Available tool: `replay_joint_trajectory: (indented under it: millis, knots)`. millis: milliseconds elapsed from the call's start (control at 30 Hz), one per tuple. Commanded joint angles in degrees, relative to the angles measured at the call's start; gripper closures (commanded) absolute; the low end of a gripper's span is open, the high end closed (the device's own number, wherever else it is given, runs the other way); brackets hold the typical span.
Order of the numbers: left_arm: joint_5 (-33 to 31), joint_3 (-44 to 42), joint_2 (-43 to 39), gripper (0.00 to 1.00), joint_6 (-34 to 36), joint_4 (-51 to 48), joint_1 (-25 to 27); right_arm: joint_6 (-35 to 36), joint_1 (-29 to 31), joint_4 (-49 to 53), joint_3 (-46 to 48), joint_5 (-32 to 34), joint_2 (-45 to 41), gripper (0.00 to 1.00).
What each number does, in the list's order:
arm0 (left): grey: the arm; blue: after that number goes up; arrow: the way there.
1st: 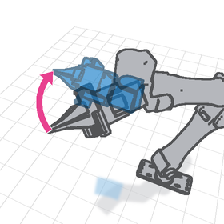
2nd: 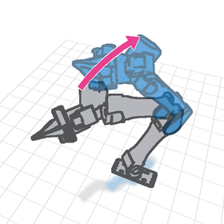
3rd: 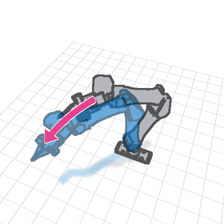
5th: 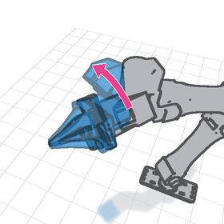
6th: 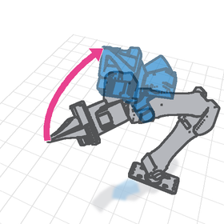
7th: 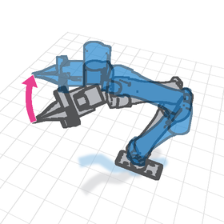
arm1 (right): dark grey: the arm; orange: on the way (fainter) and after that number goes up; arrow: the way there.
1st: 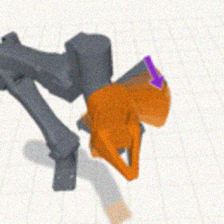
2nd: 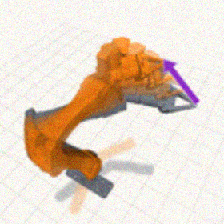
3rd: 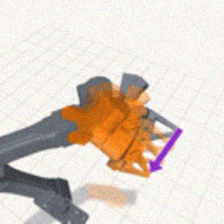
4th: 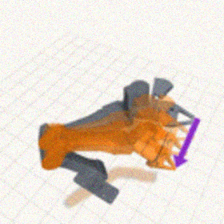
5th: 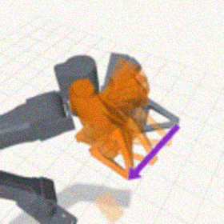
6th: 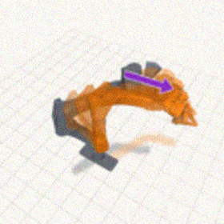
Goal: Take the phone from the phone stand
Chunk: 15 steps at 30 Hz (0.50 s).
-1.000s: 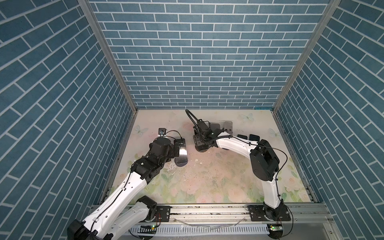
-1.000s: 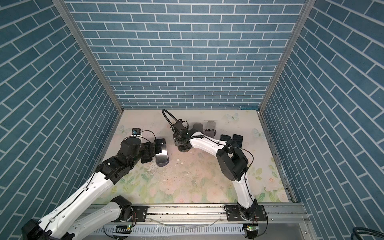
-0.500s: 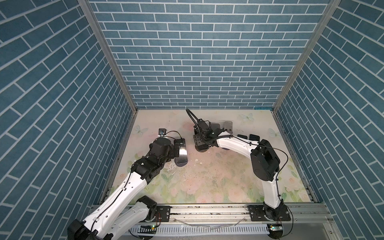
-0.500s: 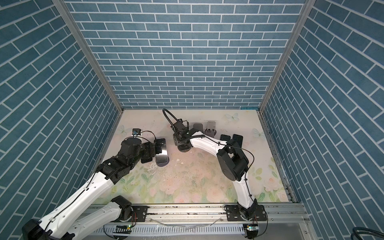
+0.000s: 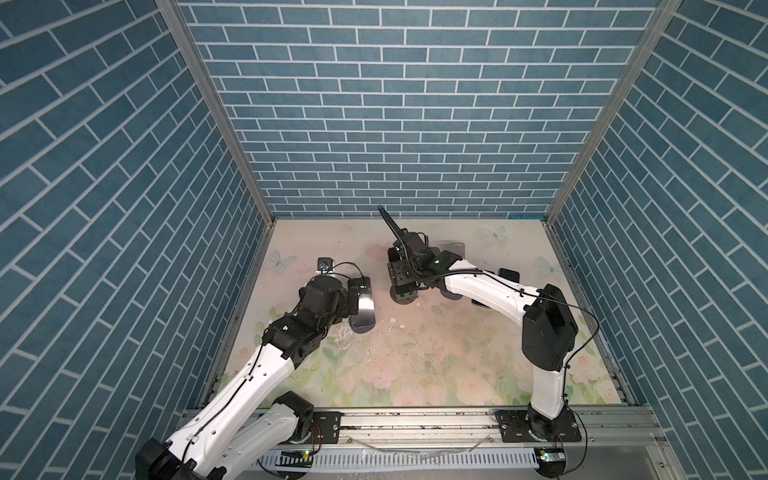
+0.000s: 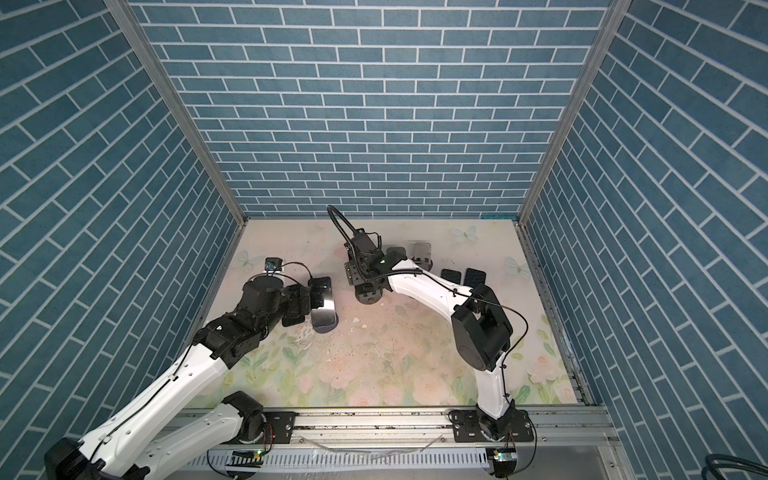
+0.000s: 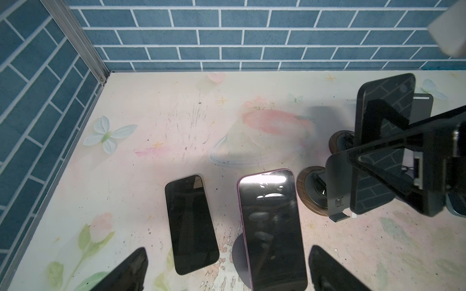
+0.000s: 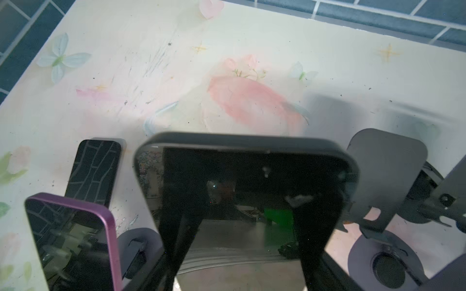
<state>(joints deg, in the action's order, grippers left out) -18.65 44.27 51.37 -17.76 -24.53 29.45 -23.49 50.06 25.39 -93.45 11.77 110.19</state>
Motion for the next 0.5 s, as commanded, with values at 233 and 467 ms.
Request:
replay_joint_trajectory:
  millis: [233,467]
  knots:
    - [-0.7,-0.1,-0.4,0.00,-1.0,-0.4,0.2,1.7,-2.2,5.2,6.1,-3.0,-9.1,0.44]
    - [-0.1,0.0,0.1,0.00,-1.8,0.0,0.2,1.4,-2.4,7.7,14.2,-4.0,-13.9,0.44]
